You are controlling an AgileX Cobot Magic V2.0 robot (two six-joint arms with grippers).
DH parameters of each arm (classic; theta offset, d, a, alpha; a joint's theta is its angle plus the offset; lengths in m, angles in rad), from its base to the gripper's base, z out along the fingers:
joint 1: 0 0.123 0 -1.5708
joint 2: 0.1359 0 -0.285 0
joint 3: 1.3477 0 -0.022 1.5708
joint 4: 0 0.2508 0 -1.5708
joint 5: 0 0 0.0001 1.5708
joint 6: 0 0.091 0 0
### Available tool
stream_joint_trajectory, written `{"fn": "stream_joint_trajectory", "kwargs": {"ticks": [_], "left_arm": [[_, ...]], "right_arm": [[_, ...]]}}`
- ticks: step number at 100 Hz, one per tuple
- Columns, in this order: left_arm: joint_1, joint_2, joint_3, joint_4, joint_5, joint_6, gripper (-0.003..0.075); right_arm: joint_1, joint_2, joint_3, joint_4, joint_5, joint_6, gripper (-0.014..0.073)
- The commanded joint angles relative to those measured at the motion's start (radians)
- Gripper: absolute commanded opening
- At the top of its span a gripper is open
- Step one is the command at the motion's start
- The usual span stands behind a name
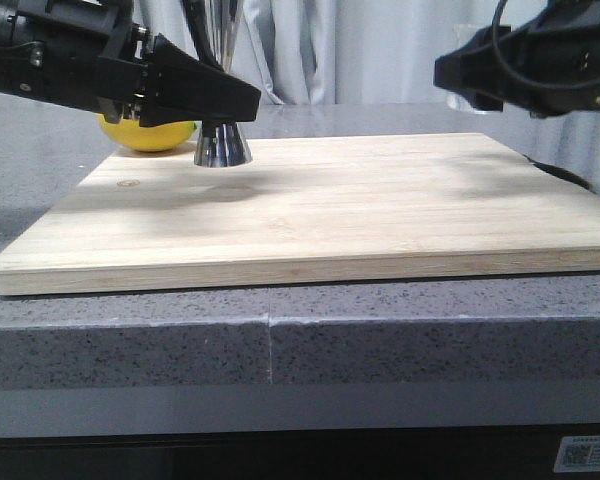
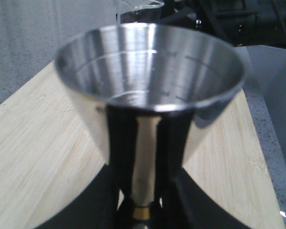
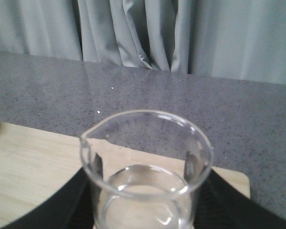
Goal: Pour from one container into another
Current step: 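Carry the beaker above the jigger held by the left gripper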
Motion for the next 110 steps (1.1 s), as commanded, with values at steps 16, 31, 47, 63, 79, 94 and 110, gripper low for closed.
{"fn": "stream_joint_trajectory", "kwargs": {"ticks": [16,31,47,63,79,94,110], "left_arm": [[-0.010,-0.057,-0.028,-0.068,0.093,-0.010,0.0008],[-0.019,-0.057,-0.028,-0.065,0.098,-0.026,0.0008],[-0.035,-0.057,-0.028,-0.046,0.099,-0.028,0.0008],[-0.046,-0.057,-0.028,-0.044,0.106,-0.030,0.0007],[-0.060,-0.057,-0.028,-0.042,0.106,-0.030,-0.0013],[-0.074,-0.057,-0.028,-0.042,0.110,-0.030,-0.0019],[-0.079,-0.057,-0.028,-0.042,0.123,-0.030,-0.0019]], "right_arm": [[-0.002,-0.136,-0.030,-0.056,0.006,-0.002,0.0175],[0.000,-0.177,-0.054,-0.110,0.074,-0.002,0.0175],[0.008,-0.207,-0.079,-0.125,0.107,0.000,0.0174],[0.046,-0.216,-0.126,-0.148,0.161,0.000,0.0173],[0.092,-0.216,-0.186,-0.181,0.212,0.000,0.0173],[0.130,-0.216,-0.240,-0.214,0.251,0.000,0.0173],[0.159,-0.216,-0.295,-0.262,0.303,0.000,0.0173]]}}
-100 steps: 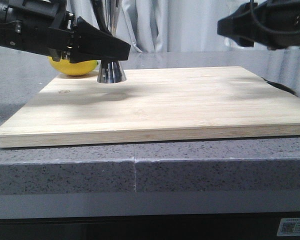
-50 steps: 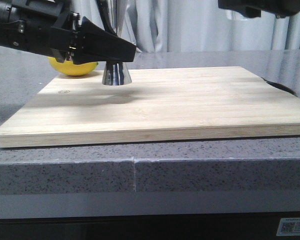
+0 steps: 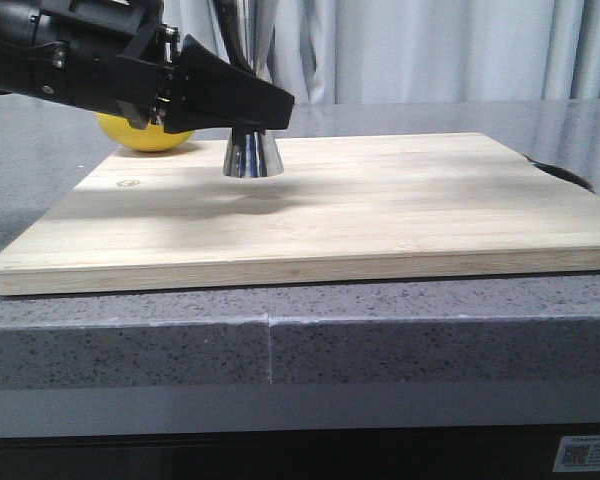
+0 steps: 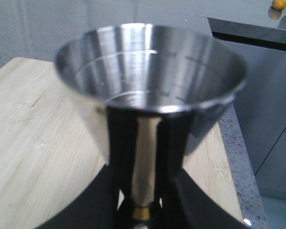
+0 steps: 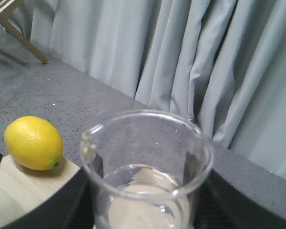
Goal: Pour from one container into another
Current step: 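Carry the beaker above the jigger held by the left gripper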
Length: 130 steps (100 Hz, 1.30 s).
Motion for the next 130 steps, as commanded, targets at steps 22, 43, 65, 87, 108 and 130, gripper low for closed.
{"fn": "stream_joint_trajectory", "kwargs": {"ticks": [22,43,65,87,108,130], "left_arm": [[-0.009,-0.055,-0.028,-0.065,0.110,-0.008,-0.0019],[-0.009,-0.055,-0.028,-0.065,0.112,-0.010,-0.0019],[-0.011,-0.055,-0.028,-0.055,0.112,-0.014,-0.0019],[-0.035,-0.055,-0.028,-0.051,0.112,-0.014,-0.0019],[-0.045,-0.055,-0.028,-0.051,0.112,-0.014,-0.0019],[-0.045,-0.055,-0.028,-0.051,0.112,-0.014,-0.0019]], "right_arm": [[0.040,-0.038,-0.091,-0.079,-0.014,0.000,0.0173],[0.043,-0.038,-0.091,-0.117,0.023,0.000,0.0173],[0.043,-0.038,-0.091,-0.167,0.023,0.000,0.0173],[0.044,-0.038,-0.091,-0.179,0.023,0.000,0.0173],[0.074,-0.038,-0.091,-0.212,0.026,0.000,0.0173],[0.085,-0.038,-0.091,-0.239,0.031,0.000,0.0173]]}}
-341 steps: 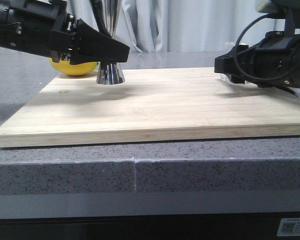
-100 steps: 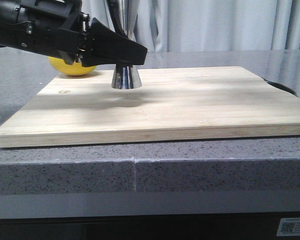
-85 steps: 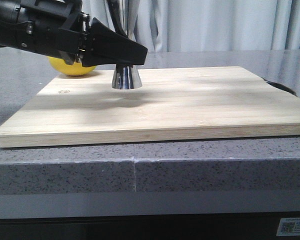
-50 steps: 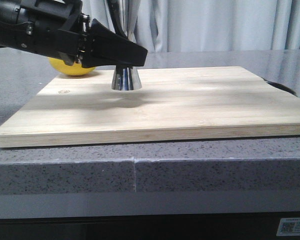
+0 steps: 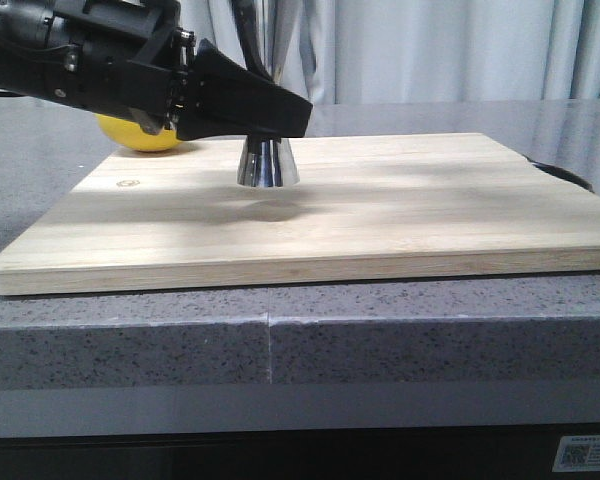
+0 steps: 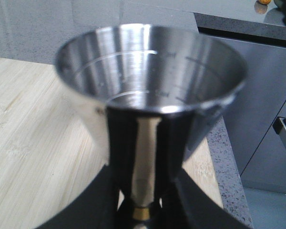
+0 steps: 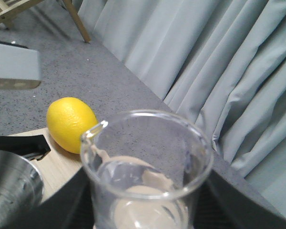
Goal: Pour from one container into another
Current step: 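Carry the beaker above the jigger held by the left gripper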
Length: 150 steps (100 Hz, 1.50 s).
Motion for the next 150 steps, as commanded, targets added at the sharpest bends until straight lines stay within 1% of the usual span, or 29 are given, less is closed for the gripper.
{"fn": "stream_joint_trajectory", "kwargs": {"ticks": [1,16,43,120,150], "left_arm": [[-0.011,-0.055,-0.028,-0.068,0.111,-0.007,-0.0019],[-0.011,-0.055,-0.028,-0.068,0.111,-0.007,-0.0019],[-0.011,-0.055,-0.028,-0.068,0.111,-0.007,-0.0019],[-0.011,-0.055,-0.028,-0.068,0.111,-0.007,-0.0019],[-0.011,-0.055,-0.028,-0.066,0.111,-0.007,-0.0019]], "right_arm": [[0.001,-0.038,-0.037,-0.002,-0.062,0.000,0.0173],[0.012,-0.042,-0.037,-0.043,-0.057,0.000,0.0173],[0.029,-0.042,-0.037,-0.070,-0.034,0.000,0.0173],[0.029,-0.044,-0.037,-0.176,-0.032,-0.002,0.0173],[0.029,-0.044,-0.076,-0.218,-0.007,-0.002,0.0173]]}}
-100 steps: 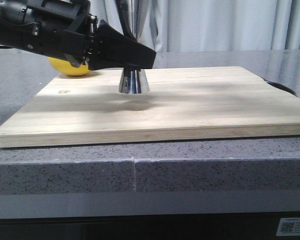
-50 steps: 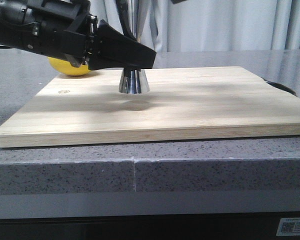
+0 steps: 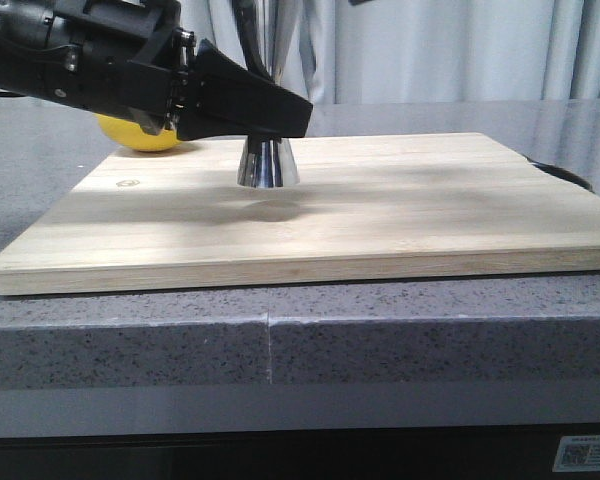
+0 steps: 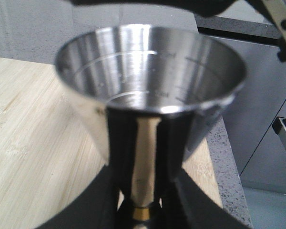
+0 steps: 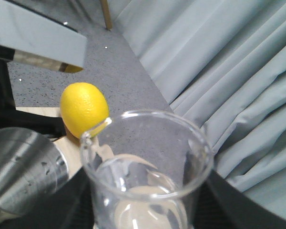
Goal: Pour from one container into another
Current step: 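Carry the beaker above the jigger held by the left gripper, then tilt the beaker with the right gripper to pour into the jigger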
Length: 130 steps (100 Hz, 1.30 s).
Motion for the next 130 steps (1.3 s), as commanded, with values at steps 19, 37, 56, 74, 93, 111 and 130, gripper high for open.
{"fn": "stream_joint_trajectory", "kwargs": {"ticks": [19,37,56,74,93,111,130], "left_arm": [[-0.013,-0.055,-0.028,-0.064,0.111,-0.005,-0.0019],[-0.013,-0.055,-0.028,-0.064,0.111,-0.005,-0.0019],[-0.020,-0.055,-0.028,-0.062,0.111,-0.005,-0.0019],[-0.033,-0.055,-0.028,-0.060,0.111,-0.005,-0.0019],[-0.035,-0.055,-0.028,-0.060,0.111,-0.005,-0.0019],[-0.035,-0.055,-0.028,-0.060,0.111,-0.005,-0.0019],[-0.035,-0.055,-0.028,-0.060,0.111,-0.005,-0.0019]], "right_arm": [[0.000,-0.044,-0.054,-0.026,-0.025,-0.002,0.0173],[0.000,-0.044,-0.054,-0.051,-0.010,-0.002,0.0173],[0.000,-0.044,-0.054,-0.072,-0.001,-0.002,0.0173],[0.000,-0.044,-0.054,-0.084,0.004,-0.002,0.0173],[0.000,-0.044,-0.054,-0.103,0.014,-0.002,0.0173],[0.000,-0.044,-0.054,-0.127,0.014,-0.002,0.0173],[0.000,-0.044,-0.054,-0.150,0.016,-0.002,0.0173]]}}
